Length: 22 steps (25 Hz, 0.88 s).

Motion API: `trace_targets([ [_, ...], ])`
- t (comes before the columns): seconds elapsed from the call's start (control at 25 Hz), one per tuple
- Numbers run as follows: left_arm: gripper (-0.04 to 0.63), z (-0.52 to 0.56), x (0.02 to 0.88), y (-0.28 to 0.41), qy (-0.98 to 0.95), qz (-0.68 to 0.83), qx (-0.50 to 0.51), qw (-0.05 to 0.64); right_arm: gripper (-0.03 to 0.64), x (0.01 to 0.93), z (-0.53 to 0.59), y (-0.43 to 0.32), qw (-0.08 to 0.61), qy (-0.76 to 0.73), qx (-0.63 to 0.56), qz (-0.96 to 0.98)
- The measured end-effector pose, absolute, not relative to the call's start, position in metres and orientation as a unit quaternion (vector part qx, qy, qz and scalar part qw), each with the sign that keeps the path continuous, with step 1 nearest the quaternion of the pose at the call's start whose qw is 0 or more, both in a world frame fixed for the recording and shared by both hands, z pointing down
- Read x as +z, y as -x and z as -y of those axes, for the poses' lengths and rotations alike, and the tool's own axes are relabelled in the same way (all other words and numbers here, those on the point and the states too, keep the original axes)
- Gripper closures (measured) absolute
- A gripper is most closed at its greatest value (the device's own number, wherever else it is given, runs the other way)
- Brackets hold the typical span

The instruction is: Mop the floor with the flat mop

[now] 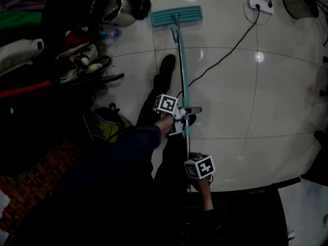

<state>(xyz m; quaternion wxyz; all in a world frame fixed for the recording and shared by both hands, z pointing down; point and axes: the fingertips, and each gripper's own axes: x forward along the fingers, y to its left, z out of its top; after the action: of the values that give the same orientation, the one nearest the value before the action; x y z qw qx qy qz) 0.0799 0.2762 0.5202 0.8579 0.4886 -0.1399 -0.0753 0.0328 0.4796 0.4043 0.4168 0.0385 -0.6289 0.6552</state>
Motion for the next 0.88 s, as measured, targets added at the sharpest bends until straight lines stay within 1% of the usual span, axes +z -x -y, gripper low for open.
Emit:
trace_targets([
  [0.28,0.591,-0.359,0.523,-0.113,-0.479,0.138,-0.060,0.865,0.529,0.402,-0.553,-0.064,0.418,-0.035,0.655,0.628],
  [0.52,0.592,-0.396,0.527,-0.138,-0.461,0.128,-0.039,0.877,0.529,0.400,-0.586,-0.088,0.421,-0.029,0.665,0.616],
  [0.68,0.592,-0.394,0.529,-0.141,-0.453,0.125,-0.030,0.882,0.529,0.395,-0.573,-0.082,0.408,-0.036,0.674,0.615],
  [0.88,0.594,-0.342,0.534,-0.124,-0.455,0.125,-0.036,0.881,0.529,0.399,-0.521,-0.064,0.411,-0.041,0.671,0.616],
])
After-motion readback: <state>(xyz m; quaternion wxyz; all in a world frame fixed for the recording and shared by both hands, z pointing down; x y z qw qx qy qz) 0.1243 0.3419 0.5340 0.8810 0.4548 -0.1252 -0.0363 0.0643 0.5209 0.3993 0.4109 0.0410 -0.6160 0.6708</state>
